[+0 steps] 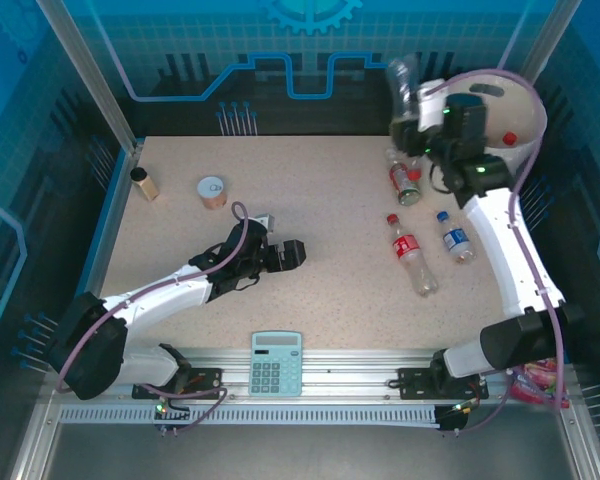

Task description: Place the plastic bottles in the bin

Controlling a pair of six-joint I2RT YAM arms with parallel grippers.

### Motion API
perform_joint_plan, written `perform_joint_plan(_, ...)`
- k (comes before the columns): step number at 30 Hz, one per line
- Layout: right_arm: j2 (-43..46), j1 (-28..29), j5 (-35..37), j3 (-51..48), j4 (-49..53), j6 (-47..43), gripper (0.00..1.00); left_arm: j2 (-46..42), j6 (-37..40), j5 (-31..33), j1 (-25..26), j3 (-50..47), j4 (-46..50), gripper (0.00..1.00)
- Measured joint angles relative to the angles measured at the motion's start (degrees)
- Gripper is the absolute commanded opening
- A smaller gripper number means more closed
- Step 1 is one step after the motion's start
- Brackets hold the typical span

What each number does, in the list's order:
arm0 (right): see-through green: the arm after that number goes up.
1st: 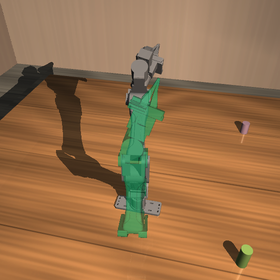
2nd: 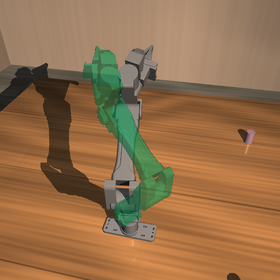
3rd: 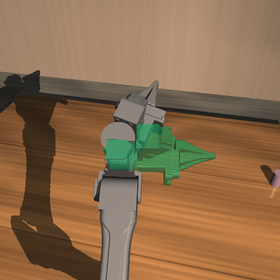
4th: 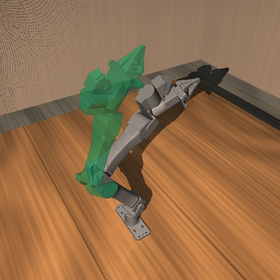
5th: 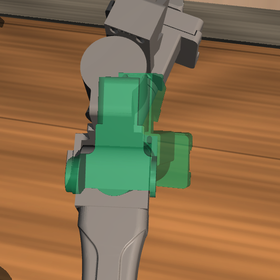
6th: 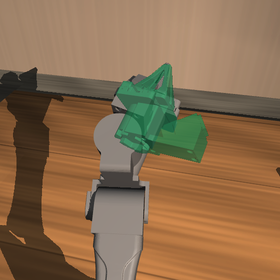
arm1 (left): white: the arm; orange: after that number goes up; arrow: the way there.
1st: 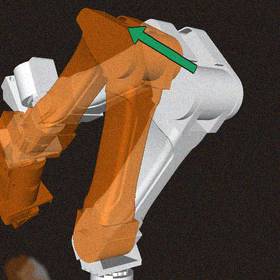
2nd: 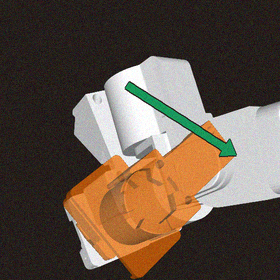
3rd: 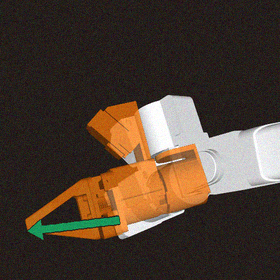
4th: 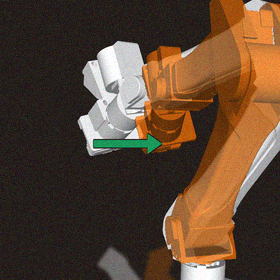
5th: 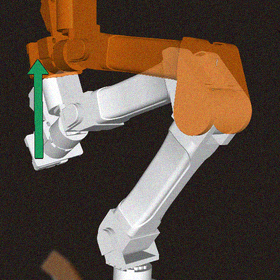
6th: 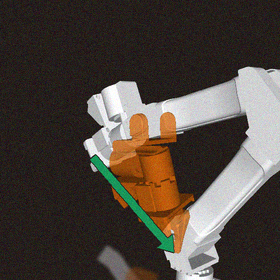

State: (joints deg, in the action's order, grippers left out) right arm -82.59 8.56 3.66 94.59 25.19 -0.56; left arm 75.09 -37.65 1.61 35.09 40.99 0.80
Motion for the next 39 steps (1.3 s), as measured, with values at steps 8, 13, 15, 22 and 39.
perform_joint_plan(8,-3.4,-8.7,1.9,1.3,-12.8,-5.9,0.49,0.0,0.0,0.0,0.0,0.0,0.0,0.99)
perform_joint_plan(13,-9.1,-11.2,4.3,2.7,-20.0,-11.2,0.49,-0.7,0.0,0.0,0.0,0.0,0.0,0.99)
perform_joint_plan(15,-11.0,-12.0,5.3,2.8,-21.6,-12.7,0.49,-1.2,0.0,0.0,0.0,0.0,0.0,0.99)
perform_joint_plan(22,-15.3,-14.4,8.1,2.9,-23.1,-16.4,0.5,-3.8,-0.5,0.1,0.0,-1.6,0.0,0.99)
perform_joint_plan(39,-23.4,-22.2,5.1,11.6,-9.7,-16.1,0.52,-4.9,-1.5,0.1,0.0,-3.7,0.0,0.99)
